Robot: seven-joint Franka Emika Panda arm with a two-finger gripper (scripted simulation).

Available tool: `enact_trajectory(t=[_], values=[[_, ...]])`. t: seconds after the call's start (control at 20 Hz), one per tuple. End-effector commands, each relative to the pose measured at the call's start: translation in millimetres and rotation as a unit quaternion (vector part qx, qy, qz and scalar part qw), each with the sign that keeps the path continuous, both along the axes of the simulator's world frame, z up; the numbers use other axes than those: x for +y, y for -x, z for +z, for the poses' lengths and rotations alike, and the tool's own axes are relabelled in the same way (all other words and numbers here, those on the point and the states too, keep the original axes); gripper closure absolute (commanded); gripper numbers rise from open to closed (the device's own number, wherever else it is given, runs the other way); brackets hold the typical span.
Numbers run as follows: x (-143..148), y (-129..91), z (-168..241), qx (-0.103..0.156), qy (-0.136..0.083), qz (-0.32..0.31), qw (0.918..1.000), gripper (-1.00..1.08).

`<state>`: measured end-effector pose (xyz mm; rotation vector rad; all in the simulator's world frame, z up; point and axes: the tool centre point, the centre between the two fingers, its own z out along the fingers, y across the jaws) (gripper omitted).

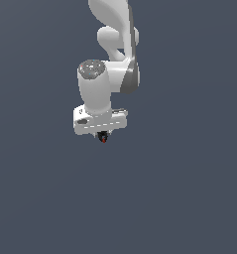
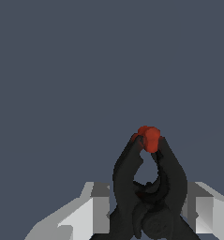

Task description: Pick up the object and move it to a goal position.

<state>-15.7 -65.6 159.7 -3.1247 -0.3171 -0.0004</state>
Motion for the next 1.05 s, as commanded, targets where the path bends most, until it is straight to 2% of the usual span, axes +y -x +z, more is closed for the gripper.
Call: enact_trajectory(t=[0.0, 0.5, 0.75, 1.0], values=[[-21.5, 2.8, 24.4, 0.000, 0.000, 0.000, 1.0000, 1.08], [-92.9, 7.7, 103.9, 0.000, 0.000, 0.000, 1.0000, 1.08], [-110.8, 7.7, 123.2, 0.000, 0.000, 0.000, 1.0000, 1.08], [-116.6, 7.4, 129.4, 0.000, 0.000, 0.000, 1.0000, 1.08]])
